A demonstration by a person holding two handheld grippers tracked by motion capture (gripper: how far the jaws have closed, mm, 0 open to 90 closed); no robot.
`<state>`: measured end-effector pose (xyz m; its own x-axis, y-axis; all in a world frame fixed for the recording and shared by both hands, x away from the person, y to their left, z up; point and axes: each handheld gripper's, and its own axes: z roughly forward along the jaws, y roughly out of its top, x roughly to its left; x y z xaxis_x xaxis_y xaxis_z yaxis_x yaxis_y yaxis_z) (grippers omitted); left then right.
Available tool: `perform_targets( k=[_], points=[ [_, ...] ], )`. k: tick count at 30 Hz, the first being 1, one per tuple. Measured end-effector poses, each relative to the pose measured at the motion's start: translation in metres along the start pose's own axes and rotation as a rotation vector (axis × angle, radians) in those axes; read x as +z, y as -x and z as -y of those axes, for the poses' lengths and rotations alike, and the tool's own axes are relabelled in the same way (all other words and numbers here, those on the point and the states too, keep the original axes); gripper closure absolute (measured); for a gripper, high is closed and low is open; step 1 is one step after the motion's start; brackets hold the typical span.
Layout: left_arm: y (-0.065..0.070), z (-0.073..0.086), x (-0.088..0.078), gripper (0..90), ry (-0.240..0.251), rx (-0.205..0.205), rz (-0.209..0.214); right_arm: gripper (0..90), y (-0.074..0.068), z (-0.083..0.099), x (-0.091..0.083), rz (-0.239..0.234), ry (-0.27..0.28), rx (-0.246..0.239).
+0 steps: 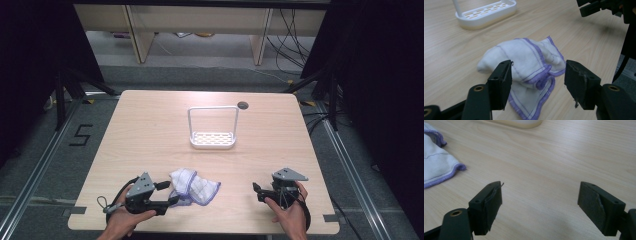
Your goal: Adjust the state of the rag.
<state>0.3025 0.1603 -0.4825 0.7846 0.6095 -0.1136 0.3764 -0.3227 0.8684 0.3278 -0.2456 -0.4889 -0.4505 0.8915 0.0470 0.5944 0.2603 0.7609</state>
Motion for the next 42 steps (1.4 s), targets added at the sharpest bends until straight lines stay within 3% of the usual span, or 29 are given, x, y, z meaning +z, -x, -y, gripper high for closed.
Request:
perform_targets(
  k=[5,6,9,12,14,16,18,21,24,27,31,32,33,34,35,37,38,39,42],
  points=[
    [0.012,-0.007,0.018,42.0,-0.034,0.075,-0.008,20.6,-0.001,0.0,0.001,-0.015,-0.005,0.004],
    [0.012,-0.007,0.018,42.8,-0.034,0.075,-0.008,20.6,-0.001,0.0,0.001,-0.015,-0.005,0.004],
    [0.015,-0.009,0.024,43.5,-0.059,0.124,-0.037,20.6,-0.002,0.001,0.001,-0.024,-0.01,0.019],
    [0.014,-0.008,0.031,45.2,-0.084,0.155,-0.059,20.8,-0.001,0.001,0.002,-0.025,0.0,-0.014],
    [0.012,-0.007,0.035,47.1,-0.106,0.189,-0.073,20.8,-0.001,0.001,0.002,-0.032,0.005,-0.003],
    [0.012,-0.006,0.038,50.2,-0.12,0.187,-0.083,20.8,-0.002,0.001,0.003,-0.042,-0.007,0.006],
    [0.009,-0.007,0.039,51.3,-0.14,0.223,-0.103,20.8,-0.002,0.001,0.003,-0.042,-0.005,0.002],
    [0.007,-0.008,0.037,55.9,-0.143,0.242,-0.129,20.8,-0.002,0.001,0.003,-0.044,-0.007,0.004],
    [0.005,-0.008,0.035,62.3,-0.135,0.247,-0.142,20.8,-0.001,0.001,0.003,-0.045,-0.008,0.002],
    [0.004,-0.01,0.032,74.4,-0.123,0.256,-0.142,20.8,-0.001,0.001,0.003,-0.056,-0.021,0.004],
    [-0.004,-0.016,0.023,79.1,-0.101,0.221,-0.115,20.9,-0.001,0.001,0.003,-0.059,-0.02,0.006],
    [-0.005,-0.017,0.022,80.3,-0.076,0.194,-0.116,20.9,-0.002,0.001,0.003,-0.056,-0.021,0.022],
    [-0.008,-0.019,0.019,81.2,-0.087,0.2,-0.106,20.9,-0.004,0.001,0.003,-0.052,-0.022,0.035],
    [-0.011,-0.021,0.017,81.8,-0.073,0.191,-0.105,21.0,-0.001,0.001,0.003,-0.057,-0.021,0.005],
    [-0.014,-0.024,0.015,82.9,-0.043,0.173,-0.098,21.1,-0.001,0.001,0.003,-0.057,-0.02,0.004],
    [-0.015,-0.026,0.012,83.3,-0.043,0.169,-0.094,21.1,-0.001,0.001,0.003,-0.059,-0.021,0.007],
    [-0.016,-0.028,0.011,83.7,-0.027,0.16,-0.085,21.4,-0.005,0.001,0.002,-0.051,-0.016,0.046],
    [-0.017,-0.031,0.009,83.8,-0.022,0.157,-0.079,21.5,-0.002,0.0,0.002,-0.036,-0.009,0.004],
    [-0.02,-0.043,0.002,84.1,-0.002,0.161,-0.065,21.9,-0.004,-0.001,0.002,-0.056,-0.009,0.006]
  ],
)
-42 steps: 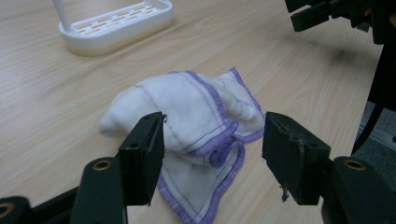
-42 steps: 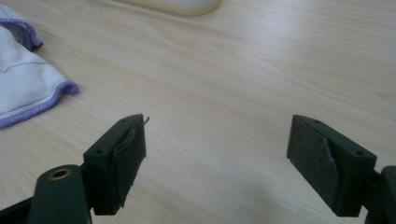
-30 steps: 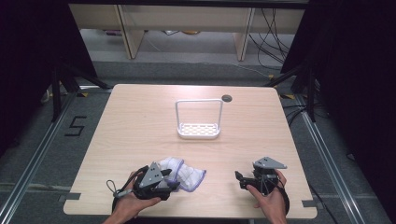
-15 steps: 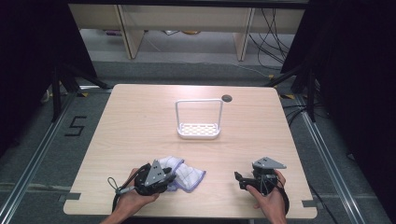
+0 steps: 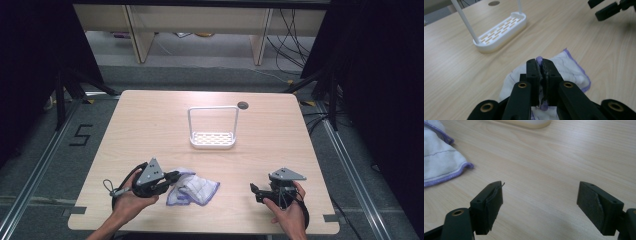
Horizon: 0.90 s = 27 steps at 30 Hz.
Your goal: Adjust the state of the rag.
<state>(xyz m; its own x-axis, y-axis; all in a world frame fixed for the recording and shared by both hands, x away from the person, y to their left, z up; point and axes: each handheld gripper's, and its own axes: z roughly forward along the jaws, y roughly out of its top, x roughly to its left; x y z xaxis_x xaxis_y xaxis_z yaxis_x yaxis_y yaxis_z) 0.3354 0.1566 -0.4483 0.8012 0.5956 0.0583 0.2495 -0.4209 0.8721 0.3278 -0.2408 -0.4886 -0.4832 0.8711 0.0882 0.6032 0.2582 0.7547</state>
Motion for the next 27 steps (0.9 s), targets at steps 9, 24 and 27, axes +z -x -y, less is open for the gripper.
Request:
perform_targets(
  k=[9,24,27],
  points=[
    [-0.016,-0.05,-0.028,84.3,0.178,-0.052,0.068,22.6,-0.008,-0.008,-0.002,-0.047,0.038,-0.02],
    [-0.033,-0.062,-0.037,84.2,0.229,-0.108,0.106,25.5,-0.054,-0.043,0.007,-0.183,0.078,-0.121],
    [-0.038,-0.059,-0.036,84.2,0.221,-0.117,0.094,27.1,-0.066,-0.05,0.021,-0.208,0.049,-0.164]
  ],
)
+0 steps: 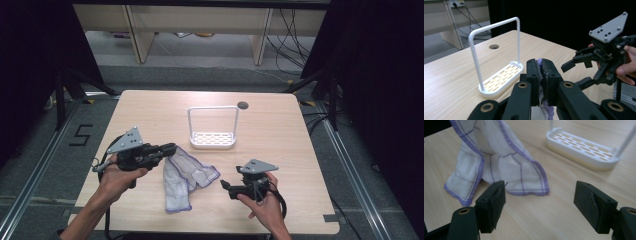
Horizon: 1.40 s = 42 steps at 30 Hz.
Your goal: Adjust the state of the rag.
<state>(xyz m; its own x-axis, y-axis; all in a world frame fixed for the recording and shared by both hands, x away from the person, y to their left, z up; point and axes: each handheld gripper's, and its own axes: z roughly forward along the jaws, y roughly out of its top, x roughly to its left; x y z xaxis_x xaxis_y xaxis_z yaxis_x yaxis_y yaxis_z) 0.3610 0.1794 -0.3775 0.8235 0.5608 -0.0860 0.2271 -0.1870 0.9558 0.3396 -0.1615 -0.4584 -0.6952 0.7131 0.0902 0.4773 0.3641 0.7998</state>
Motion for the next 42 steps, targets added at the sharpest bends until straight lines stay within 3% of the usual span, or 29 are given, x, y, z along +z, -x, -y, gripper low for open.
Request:
perform_targets(
  k=[2,3,5,11,14,15,16,19,20,21,22,25,30,32,33,34,35,42],
  points=[
    [-0.002,0.001,-0.001,84.2,0.003,-0.005,-0.001,27.6,0.0,-0.005,0.013,-0.008,-0.003,-0.04],
    [-0.002,0.001,-0.002,84.2,0.005,-0.008,0.001,27.7,-0.002,-0.008,0.019,-0.009,-0.01,-0.027],
    [-0.002,0.0,-0.003,84.1,0.008,-0.009,0.005,28.4,0.002,-0.015,0.037,-0.007,-0.028,-0.06],
    [-0.003,-0.001,-0.004,84.0,0.014,-0.015,0.004,32.9,0.009,-0.017,0.067,-0.036,-0.086,-0.047],
    [-0.003,-0.001,-0.005,83.9,0.011,-0.009,0.007,35.6,0.01,-0.016,0.08,-0.047,-0.132,-0.073],
    [-0.004,-0.001,-0.005,83.9,0.01,-0.008,0.008,39.0,0.01,-0.016,0.083,-0.052,-0.147,-0.089],
    [-0.004,-0.001,-0.005,83.8,0.012,-0.011,0.007,50.7,0.01,-0.015,0.087,-0.08,-0.163,-0.091],
    [-0.007,0.0,-0.006,83.8,0.013,-0.013,-0.002,60.9,0.011,-0.015,0.087,-0.092,-0.163,-0.104],
    [-0.008,0.0,-0.007,83.8,0.013,-0.019,-0.002,71.1,0.011,-0.015,0.084,-0.11,-0.162,-0.103],
    [-0.009,0.001,-0.007,83.8,0.014,-0.026,-0.001,71.1,0.011,-0.015,0.084,-0.11,-0.162,-0.103],
    [-0.011,0.002,-0.007,83.7,0.023,-0.034,0.002,79.2,0.012,-0.014,0.082,-0.122,-0.122,-0.113],
    [-0.013,0.002,-0.009,83.8,0.015,-0.034,-0.012,84.1,0.014,-0.016,0.077,-0.127,-0.11,-0.118],
    [-0.017,0.002,-0.016,83.8,0.023,-0.046,-0.018,86.1,0.012,-0.026,0.054,-0.134,-0.036,-0.14],
    [-0.017,0.002,-0.02,83.8,0.025,-0.052,-0.015,86.4,0.01,-0.033,0.033,-0.116,-0.02,-0.151],
    [-0.017,0.002,-0.02,83.9,0.025,-0.052,-0.015,86.4,0.01,-0.033,0.033,-0.116,-0.02,-0.151],
    [-0.017,0.002,-0.021,83.9,0.028,-0.054,-0.013,86.6,0.01,-0.038,0.019,-0.112,0.003,-0.16],
    [-0.016,0.002,-0.022,83.9,0.032,-0.051,-0.011,86.6,0.01,-0.038,0.019,-0.112,0.003,-0.16],
    [-0.005,-0.002,-0.032,84.0,0.054,-0.076,0.039,86.6,0.007,-0.058,-0.045,-0.079,0.062,-0.188]
  ],
)
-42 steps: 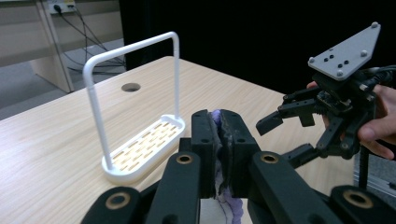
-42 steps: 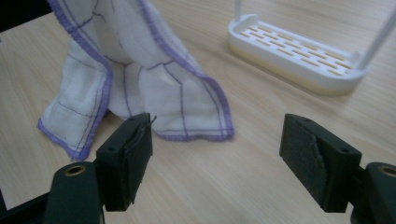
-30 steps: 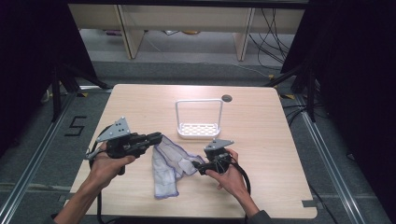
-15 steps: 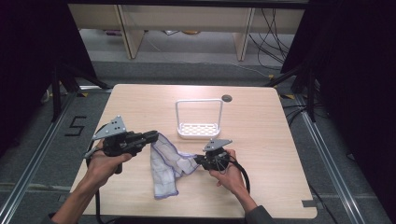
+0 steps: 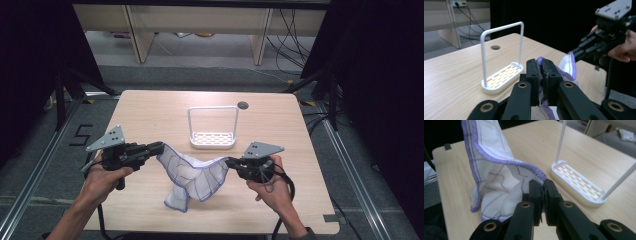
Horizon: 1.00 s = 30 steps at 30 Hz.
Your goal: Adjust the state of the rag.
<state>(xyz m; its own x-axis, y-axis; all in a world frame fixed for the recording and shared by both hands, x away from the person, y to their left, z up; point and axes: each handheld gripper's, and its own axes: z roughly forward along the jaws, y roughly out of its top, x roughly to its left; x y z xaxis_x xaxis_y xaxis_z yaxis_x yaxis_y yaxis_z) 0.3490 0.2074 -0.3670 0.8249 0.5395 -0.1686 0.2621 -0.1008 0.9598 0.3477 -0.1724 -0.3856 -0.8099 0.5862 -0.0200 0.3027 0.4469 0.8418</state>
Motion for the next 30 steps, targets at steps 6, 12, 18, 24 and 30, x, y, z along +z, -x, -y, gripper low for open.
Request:
perform_targets(
  k=[6,12,18,24,30],
  points=[
    [0.016,-0.006,-0.012,84.0,0.031,-0.03,0.076,86.7,-0.006,-0.018,-0.052,-0.021,0.054,-0.006],
    [0.031,-0.015,-0.024,84.1,0.064,-0.041,0.143,86.8,-0.011,-0.028,-0.09,-0.029,0.104,-0.009],
    [0.021,-0.01,-0.007,84.0,0.019,-0.035,0.094,86.8,0.0,-0.025,-0.081,0.005,0.04,0.005],
    [-0.016,0.015,0.047,84.0,-0.094,-0.01,-0.045,86.7,0.041,-0.003,-0.019,0.074,-0.051,0.114],
    [-0.037,0.036,0.081,83.8,-0.175,-0.016,-0.101,86.7,0.066,0.012,0.028,0.149,-0.153,0.123]
  ],
)
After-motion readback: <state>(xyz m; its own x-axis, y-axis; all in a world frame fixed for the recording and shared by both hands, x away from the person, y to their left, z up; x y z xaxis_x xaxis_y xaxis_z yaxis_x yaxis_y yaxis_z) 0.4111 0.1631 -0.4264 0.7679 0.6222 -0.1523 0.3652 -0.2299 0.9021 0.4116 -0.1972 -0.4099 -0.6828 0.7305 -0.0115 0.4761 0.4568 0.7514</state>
